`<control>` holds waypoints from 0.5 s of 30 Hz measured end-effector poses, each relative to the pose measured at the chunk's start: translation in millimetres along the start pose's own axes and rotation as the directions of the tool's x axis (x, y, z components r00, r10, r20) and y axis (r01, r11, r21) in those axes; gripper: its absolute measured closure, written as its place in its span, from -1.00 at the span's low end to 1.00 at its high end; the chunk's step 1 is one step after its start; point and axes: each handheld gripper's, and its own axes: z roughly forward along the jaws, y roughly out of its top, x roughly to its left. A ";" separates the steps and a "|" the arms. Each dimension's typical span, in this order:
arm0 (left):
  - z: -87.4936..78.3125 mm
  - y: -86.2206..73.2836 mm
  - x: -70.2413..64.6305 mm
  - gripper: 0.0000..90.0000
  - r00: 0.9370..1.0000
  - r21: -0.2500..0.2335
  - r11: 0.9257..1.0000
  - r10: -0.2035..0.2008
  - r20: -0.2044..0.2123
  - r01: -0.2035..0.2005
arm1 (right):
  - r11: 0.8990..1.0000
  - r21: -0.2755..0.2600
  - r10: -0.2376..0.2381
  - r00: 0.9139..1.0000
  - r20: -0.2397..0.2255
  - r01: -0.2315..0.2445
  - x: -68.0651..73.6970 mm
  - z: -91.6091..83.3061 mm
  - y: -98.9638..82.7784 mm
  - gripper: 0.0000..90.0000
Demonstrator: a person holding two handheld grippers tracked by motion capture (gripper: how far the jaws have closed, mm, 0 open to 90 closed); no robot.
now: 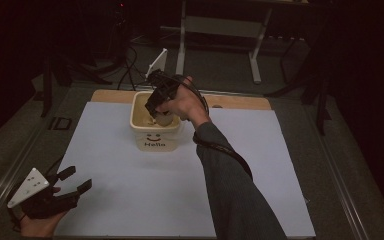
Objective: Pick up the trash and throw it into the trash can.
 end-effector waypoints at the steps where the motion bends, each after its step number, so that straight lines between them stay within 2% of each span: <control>1: -0.1 0.1 -0.1 -0.37 1.000 0.000 1.000 -0.001 0.000 0.001 | 1.000 -0.001 -0.003 1.000 0.002 0.003 -0.5 0.6 -0.2 -0.55; 15: -0.7 -0.1 -0.2 -0.37 1.000 -0.002 1.000 -0.001 -0.001 0.001 | 1.000 -0.002 0.014 1.000 -0.007 -0.014 -2.2 6.9 -0.6 -0.57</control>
